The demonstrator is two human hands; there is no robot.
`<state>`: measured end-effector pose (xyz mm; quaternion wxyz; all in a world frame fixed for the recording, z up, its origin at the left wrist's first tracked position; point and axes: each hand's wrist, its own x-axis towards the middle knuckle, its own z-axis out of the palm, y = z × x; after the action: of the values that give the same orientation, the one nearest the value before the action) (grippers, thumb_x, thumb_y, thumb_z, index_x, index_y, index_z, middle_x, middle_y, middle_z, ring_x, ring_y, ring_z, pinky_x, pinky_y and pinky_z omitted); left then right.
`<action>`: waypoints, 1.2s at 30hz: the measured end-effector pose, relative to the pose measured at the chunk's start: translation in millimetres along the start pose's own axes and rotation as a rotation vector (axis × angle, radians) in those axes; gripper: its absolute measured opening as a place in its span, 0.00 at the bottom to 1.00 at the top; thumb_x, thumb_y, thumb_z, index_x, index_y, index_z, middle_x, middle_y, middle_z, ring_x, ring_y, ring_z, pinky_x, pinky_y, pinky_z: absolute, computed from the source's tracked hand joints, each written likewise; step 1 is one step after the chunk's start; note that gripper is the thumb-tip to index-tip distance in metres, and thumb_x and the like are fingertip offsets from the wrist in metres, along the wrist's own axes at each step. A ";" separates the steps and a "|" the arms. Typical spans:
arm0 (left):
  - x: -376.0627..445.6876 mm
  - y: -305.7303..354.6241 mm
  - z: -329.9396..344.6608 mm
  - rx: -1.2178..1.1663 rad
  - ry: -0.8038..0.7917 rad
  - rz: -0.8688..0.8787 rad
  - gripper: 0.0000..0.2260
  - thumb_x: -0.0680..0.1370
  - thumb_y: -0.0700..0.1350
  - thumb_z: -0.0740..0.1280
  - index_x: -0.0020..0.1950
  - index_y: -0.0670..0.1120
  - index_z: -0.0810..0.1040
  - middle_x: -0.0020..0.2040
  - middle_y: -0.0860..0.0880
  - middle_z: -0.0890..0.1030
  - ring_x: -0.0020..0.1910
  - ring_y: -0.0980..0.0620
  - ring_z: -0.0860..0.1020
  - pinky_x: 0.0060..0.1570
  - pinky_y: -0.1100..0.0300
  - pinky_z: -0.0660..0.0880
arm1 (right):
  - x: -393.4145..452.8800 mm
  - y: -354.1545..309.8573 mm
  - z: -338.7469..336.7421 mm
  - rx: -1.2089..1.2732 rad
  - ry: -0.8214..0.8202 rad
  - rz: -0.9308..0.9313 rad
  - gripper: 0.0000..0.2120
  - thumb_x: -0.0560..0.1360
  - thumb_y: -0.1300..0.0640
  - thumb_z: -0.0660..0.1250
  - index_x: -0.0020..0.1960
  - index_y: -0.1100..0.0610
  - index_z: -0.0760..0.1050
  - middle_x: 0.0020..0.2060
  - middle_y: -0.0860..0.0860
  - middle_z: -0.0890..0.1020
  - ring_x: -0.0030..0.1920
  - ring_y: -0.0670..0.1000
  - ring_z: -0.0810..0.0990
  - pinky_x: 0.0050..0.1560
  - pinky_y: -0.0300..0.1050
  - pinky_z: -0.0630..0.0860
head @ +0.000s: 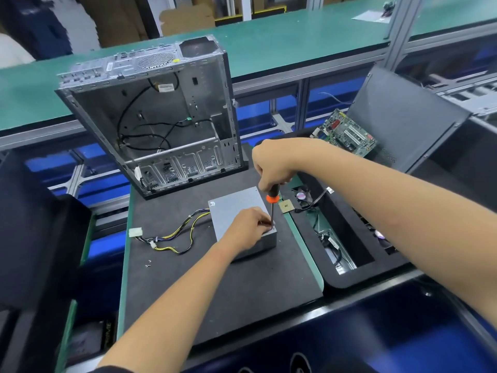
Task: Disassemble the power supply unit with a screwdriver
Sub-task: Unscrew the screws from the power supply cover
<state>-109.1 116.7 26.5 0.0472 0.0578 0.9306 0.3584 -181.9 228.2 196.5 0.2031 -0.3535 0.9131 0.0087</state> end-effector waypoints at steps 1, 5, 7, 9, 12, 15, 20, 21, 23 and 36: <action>-0.2 0.1 0.8 -0.005 0.003 -0.001 0.06 0.75 0.37 0.68 0.47 0.43 0.84 0.47 0.48 0.81 0.46 0.52 0.78 0.47 0.67 0.70 | 0.3 -0.1 0.1 -0.005 -0.002 0.000 0.13 0.70 0.56 0.69 0.30 0.60 0.73 0.25 0.55 0.79 0.26 0.54 0.73 0.26 0.38 0.67; 0.0 0.1 3.2 -0.027 0.006 -0.007 0.05 0.75 0.37 0.69 0.47 0.43 0.84 0.46 0.49 0.80 0.45 0.52 0.78 0.49 0.64 0.73 | 0.3 0.8 1.0 -0.016 0.003 -0.003 0.14 0.70 0.56 0.69 0.29 0.60 0.71 0.25 0.55 0.78 0.26 0.54 0.73 0.26 0.38 0.67; -0.4 -0.2 4.4 -0.039 0.010 -0.009 0.05 0.75 0.37 0.69 0.47 0.43 0.84 0.46 0.49 0.80 0.45 0.52 0.78 0.48 0.64 0.73 | -0.2 2.4 1.3 -0.016 0.006 -0.007 0.14 0.70 0.56 0.69 0.29 0.60 0.71 0.25 0.55 0.78 0.26 0.54 0.73 0.26 0.38 0.67; -0.2 -0.7 5.2 -0.044 0.016 -0.013 0.05 0.75 0.37 0.69 0.47 0.43 0.84 0.46 0.49 0.80 0.45 0.52 0.78 0.48 0.64 0.73 | -1.1 3.9 1.4 -0.014 0.013 -0.011 0.14 0.70 0.56 0.69 0.29 0.59 0.71 0.24 0.54 0.78 0.26 0.54 0.74 0.25 0.38 0.67; 0.7 -1.1 6.0 -0.042 0.019 -0.019 0.05 0.75 0.37 0.69 0.47 0.43 0.84 0.46 0.48 0.80 0.45 0.52 0.79 0.49 0.62 0.74 | -2.3 6.3 2.0 -0.007 0.011 -0.016 0.14 0.70 0.57 0.69 0.29 0.60 0.71 0.24 0.54 0.77 0.27 0.54 0.74 0.26 0.38 0.68; 0.1 -0.6 7.1 -0.058 0.026 -0.025 0.05 0.75 0.37 0.69 0.45 0.43 0.84 0.45 0.48 0.80 0.45 0.51 0.79 0.49 0.62 0.74 | -2.9 3.5 3.5 -0.079 -0.047 -0.053 0.09 0.69 0.57 0.70 0.36 0.62 0.75 0.30 0.55 0.77 0.31 0.54 0.72 0.28 0.39 0.66; 0.8 -5.3 2.5 -0.113 0.018 -0.037 0.05 0.73 0.35 0.70 0.43 0.43 0.84 0.43 0.49 0.81 0.42 0.55 0.78 0.45 0.66 0.72 | -0.6 -5.2 8.2 -0.198 -0.056 -0.134 0.08 0.67 0.58 0.72 0.38 0.58 0.73 0.33 0.53 0.74 0.32 0.51 0.69 0.28 0.41 0.63; 0.3 -7.1 0.7 -0.131 0.007 -0.036 0.06 0.72 0.34 0.70 0.43 0.43 0.84 0.42 0.51 0.80 0.40 0.56 0.78 0.44 0.66 0.72 | -0.8 -4.9 8.4 -0.190 -0.038 -0.116 0.08 0.68 0.57 0.71 0.38 0.59 0.74 0.32 0.54 0.77 0.31 0.52 0.70 0.27 0.41 0.63; -1.3 -10.2 -2.3 -0.151 -0.015 -0.026 0.07 0.72 0.33 0.71 0.44 0.44 0.84 0.41 0.52 0.79 0.40 0.54 0.78 0.45 0.64 0.75 | -2.1 -2.0 7.4 -0.140 -0.015 -0.061 0.10 0.69 0.55 0.70 0.37 0.61 0.76 0.34 0.58 0.82 0.31 0.54 0.74 0.27 0.40 0.65; -2.8 -8.7 8.1 -0.148 0.056 -0.036 0.01 0.71 0.39 0.73 0.41 0.45 0.84 0.40 0.53 0.77 0.38 0.55 0.75 0.40 0.68 0.70 | -6.5 -14.0 10.3 -0.070 -0.013 0.096 0.09 0.72 0.59 0.63 0.35 0.61 0.71 0.23 0.55 0.78 0.26 0.55 0.76 0.26 0.38 0.68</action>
<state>-105.9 115.3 14.8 0.0316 0.0273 0.9034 0.4268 -164.7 223.5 191.3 0.1960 -0.3161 0.9268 0.0526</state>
